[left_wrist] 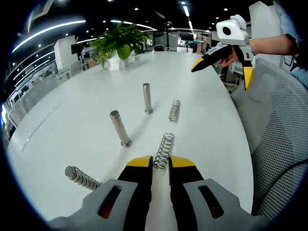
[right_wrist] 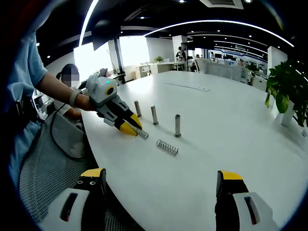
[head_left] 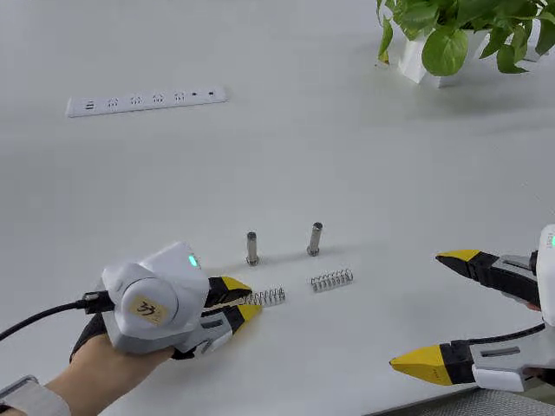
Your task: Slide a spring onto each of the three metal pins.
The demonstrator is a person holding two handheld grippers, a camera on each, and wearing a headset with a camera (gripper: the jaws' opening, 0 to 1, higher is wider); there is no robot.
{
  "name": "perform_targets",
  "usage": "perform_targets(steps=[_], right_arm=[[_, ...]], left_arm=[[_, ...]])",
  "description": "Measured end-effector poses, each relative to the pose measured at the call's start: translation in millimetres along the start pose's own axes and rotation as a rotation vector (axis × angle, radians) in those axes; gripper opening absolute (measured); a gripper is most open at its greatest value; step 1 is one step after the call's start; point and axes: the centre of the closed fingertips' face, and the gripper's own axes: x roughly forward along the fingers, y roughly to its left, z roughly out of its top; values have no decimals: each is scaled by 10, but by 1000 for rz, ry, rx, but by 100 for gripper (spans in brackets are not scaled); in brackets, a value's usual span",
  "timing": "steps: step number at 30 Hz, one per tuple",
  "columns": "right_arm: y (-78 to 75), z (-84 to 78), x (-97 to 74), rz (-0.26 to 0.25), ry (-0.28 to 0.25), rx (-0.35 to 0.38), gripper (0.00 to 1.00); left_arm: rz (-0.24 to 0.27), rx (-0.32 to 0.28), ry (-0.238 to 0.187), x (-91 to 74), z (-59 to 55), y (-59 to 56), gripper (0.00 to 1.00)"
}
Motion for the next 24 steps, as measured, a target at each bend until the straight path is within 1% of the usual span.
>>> perform_targets(steps=[6, 10, 18, 24], right_arm=[[11, 8, 7, 1, 0, -3, 95], [13, 14, 14, 3, -2, -3, 95], [24, 26, 42, 11, -1, -5, 94], [44, 35, 61, 19, -1, -7, 94]], left_arm=[[4, 15, 14, -12, -8, -2, 9], [2, -2, 19, -27, -19, -14, 7], [8, -18, 16, -32, -17, -9, 7], [11, -45, 1, -49, 6, -11, 7]])
